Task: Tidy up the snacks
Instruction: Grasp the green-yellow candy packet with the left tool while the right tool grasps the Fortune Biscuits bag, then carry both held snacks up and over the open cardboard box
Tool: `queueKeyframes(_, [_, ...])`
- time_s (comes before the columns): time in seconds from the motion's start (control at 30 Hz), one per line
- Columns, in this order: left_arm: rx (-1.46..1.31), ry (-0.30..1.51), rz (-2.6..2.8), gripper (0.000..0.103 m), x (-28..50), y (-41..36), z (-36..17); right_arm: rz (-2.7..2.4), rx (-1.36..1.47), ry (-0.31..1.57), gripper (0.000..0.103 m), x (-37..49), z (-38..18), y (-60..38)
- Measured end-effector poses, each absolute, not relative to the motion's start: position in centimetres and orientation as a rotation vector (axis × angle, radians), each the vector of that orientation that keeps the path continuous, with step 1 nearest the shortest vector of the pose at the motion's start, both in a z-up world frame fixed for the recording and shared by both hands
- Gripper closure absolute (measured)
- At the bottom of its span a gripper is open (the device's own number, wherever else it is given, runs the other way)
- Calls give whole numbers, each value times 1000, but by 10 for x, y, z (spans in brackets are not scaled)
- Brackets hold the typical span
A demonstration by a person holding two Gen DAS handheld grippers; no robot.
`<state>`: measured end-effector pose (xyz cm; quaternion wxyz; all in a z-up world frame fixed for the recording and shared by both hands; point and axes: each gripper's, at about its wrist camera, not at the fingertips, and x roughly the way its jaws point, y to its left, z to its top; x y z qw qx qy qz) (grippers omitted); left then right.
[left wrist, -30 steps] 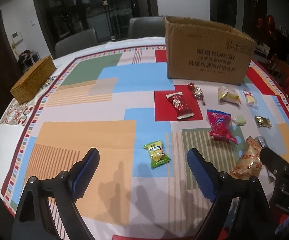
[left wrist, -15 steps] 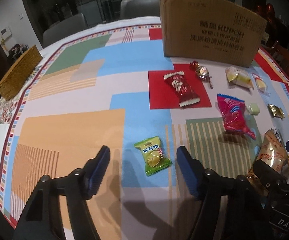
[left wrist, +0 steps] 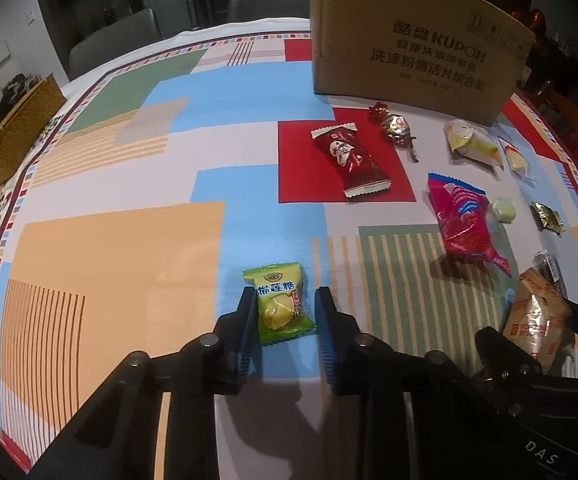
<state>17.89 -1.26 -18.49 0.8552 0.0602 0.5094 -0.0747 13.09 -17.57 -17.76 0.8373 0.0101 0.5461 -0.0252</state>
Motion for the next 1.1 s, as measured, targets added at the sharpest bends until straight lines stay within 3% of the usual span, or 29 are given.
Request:
queueKeyframes(0.1, [112,1072,-165,75,178,-11,-185,-48,24,1148,37,129,-176,-175])
queueKeyframes(0.2, [111,1063,-161,75,176,-10,-183,-39,25,1134,52,127,-173,-174])
queueKeyframes(0.4, [128,1024,-141,76,167,-8,-173,-25,47,1122,58,127,-167,-178])
queueKeyframes(1.1, [135,920,-153,76,143,-20,-113,-33,45,954,60,122,-107,-200])
